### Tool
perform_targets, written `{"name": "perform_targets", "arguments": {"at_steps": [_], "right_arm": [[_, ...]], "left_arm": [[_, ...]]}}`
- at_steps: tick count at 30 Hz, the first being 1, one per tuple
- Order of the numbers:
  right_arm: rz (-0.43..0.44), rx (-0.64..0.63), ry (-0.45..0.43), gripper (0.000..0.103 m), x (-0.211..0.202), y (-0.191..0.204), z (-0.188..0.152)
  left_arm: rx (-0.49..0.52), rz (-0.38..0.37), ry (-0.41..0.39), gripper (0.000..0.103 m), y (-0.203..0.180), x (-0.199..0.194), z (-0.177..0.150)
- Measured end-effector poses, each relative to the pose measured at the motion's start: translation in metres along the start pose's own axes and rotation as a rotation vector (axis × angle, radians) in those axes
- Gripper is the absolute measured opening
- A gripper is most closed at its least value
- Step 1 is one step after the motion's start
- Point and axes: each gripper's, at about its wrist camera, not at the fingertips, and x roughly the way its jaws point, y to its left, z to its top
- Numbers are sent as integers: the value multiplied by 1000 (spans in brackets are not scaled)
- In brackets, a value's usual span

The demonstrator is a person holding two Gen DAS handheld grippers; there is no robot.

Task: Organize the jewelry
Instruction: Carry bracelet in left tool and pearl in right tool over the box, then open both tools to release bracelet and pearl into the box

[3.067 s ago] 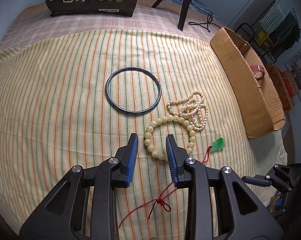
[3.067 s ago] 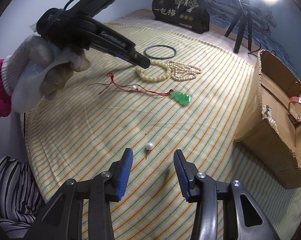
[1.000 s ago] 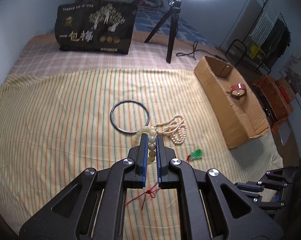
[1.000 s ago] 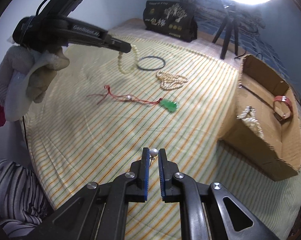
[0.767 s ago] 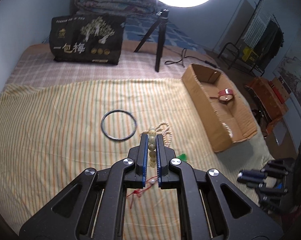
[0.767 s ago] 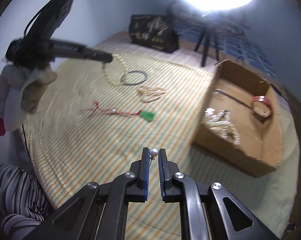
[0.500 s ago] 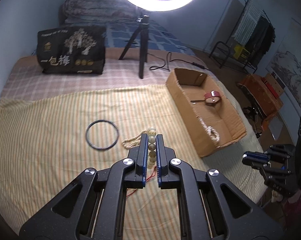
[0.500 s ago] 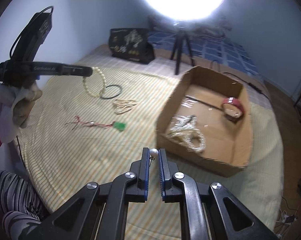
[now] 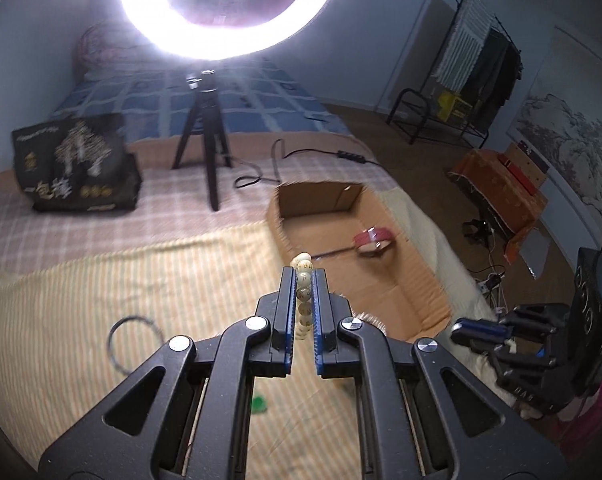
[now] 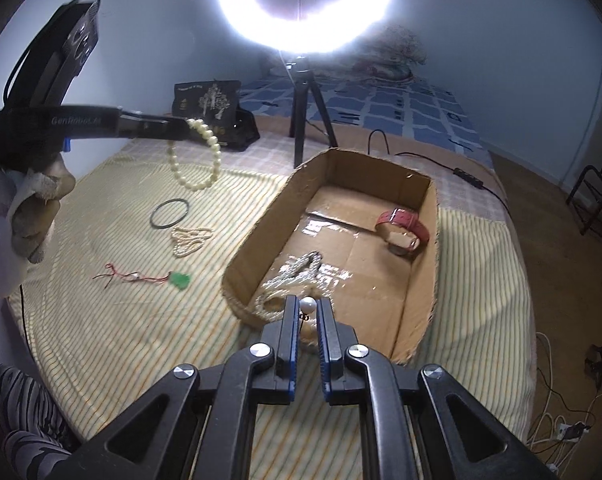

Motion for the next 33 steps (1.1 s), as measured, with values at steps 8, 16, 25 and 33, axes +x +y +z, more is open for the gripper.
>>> {"name": "perform_targets", "arguments": {"at_steps": [8, 16, 25, 33], "right_arm": [[-3, 12, 4, 6, 15, -18, 7], [5, 39, 18, 6, 31, -34, 5], [20, 54, 26, 8, 41, -40, 6], [-7, 52, -34, 77, 29, -34, 7]], "left_arm": [[10, -35, 13, 5, -26, 37, 22], [13, -30, 42, 5, -39, 73, 30], [25, -18, 81, 5, -41, 96, 26], [60, 6, 85, 37, -45, 95, 27]]}}
